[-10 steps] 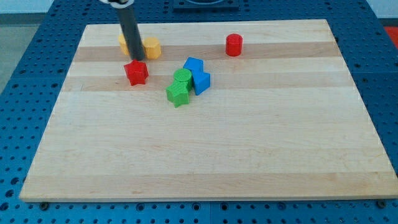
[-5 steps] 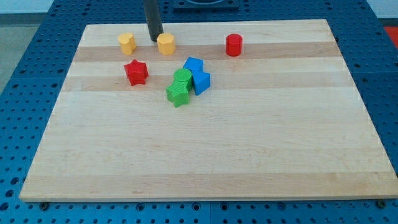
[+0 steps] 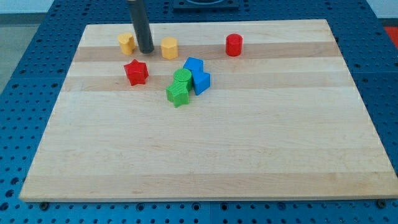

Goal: Push the yellow hexagon to the left of the red circle

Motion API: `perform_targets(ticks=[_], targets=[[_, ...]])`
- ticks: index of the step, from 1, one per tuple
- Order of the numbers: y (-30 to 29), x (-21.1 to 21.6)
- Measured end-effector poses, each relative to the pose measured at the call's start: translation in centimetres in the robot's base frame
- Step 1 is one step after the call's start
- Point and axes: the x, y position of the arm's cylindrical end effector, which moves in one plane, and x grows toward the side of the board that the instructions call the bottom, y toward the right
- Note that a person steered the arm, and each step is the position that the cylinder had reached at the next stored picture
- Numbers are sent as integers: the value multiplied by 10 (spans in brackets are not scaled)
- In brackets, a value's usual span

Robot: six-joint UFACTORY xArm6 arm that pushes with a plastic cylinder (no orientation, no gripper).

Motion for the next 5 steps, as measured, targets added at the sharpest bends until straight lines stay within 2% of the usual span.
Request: perform_targets(ticks=[2, 3, 4, 5], targets=[[76, 0], [89, 0], [70, 25], [89, 45]])
